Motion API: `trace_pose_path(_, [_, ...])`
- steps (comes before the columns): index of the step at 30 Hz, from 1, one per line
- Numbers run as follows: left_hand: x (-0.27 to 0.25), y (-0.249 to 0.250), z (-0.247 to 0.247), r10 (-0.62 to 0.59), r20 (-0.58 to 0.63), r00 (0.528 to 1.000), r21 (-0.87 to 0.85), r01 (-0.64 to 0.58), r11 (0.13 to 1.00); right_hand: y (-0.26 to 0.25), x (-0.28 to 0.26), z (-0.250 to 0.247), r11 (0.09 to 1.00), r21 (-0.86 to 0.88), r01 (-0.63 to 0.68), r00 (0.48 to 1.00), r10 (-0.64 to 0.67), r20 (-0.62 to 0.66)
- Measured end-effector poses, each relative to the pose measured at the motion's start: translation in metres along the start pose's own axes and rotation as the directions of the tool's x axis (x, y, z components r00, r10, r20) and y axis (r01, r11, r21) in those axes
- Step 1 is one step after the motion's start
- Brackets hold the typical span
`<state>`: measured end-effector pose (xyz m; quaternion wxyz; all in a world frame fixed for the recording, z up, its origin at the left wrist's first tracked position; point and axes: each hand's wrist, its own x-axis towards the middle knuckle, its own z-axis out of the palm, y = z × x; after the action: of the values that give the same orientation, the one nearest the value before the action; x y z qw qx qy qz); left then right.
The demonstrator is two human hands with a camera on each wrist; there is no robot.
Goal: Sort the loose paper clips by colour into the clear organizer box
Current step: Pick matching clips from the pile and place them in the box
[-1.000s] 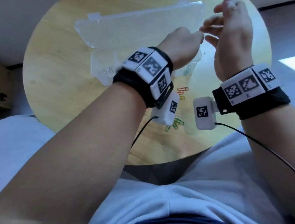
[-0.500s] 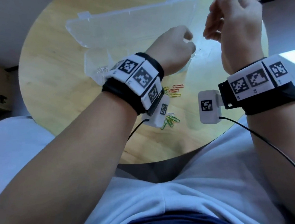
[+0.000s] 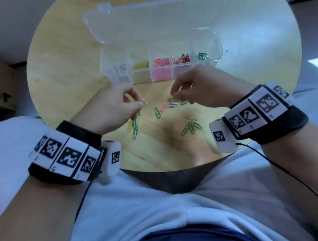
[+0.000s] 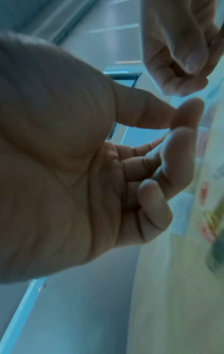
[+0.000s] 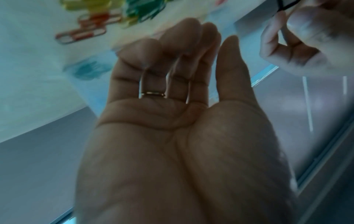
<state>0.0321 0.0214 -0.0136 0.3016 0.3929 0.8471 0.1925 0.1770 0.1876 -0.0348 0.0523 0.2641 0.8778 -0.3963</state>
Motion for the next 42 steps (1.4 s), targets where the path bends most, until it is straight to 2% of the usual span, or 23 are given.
trace_pose_path(4, [-0.005, -0.02, 0.013, -0.071, 0.036, 0.997, 0.005, 0.071, 0.997, -0.013, 0.004, 0.024, 0.992, -0.124, 0.02, 0.991, -0.003, 0.135])
trace_pose_path(11, [0.002, -0.027, 0.025, -0.09, 0.076, 0.993, 0.189, 0.074, 0.979, -0.021, 0.002, 0.038, 0.975, -0.22, 0.029, 0.983, 0.012, 0.182])
trace_pose_path(18, [0.0, -0.025, 0.031, -0.078, 0.12, 0.99, 0.173, 0.057, 0.983, -0.022, 0.002, 0.035, 0.964, -0.266, 0.027, 0.981, 0.025, 0.192])
trace_pose_path(26, [-0.002, -0.016, 0.043, 0.037, 0.112, 0.993, 0.197, -0.058, 0.979, -0.013, 0.005, 0.037, 0.963, -0.27, -0.006, 0.987, 0.048, 0.151])
trace_pose_path(30, [-0.002, -0.012, 0.046, 0.093, 0.183, 0.979, 0.126, -0.117, 0.985, -0.011, 0.007, 0.038, 0.949, -0.315, 0.005, 0.997, 0.019, 0.074])
trace_pose_path(32, [-0.002, -0.013, 0.043, 0.108, 0.171, 0.979, 0.092, -0.125, 0.988, -0.01, 0.008, 0.037, 0.942, -0.334, -0.009, 0.998, 0.03, 0.057])
trace_pose_path(37, [-0.002, -0.02, 0.034, 0.076, 0.067, 0.995, 0.136, -0.084, 0.987, -0.011, 0.006, 0.034, 0.92, -0.385, -0.077, 0.995, 0.098, 0.035])
trace_pose_path(42, [-0.004, -0.017, 0.042, 0.041, 0.087, 0.995, 0.241, -0.061, 0.968, -0.017, 0.005, 0.036, 0.898, -0.421, -0.128, 0.989, 0.147, 0.012])
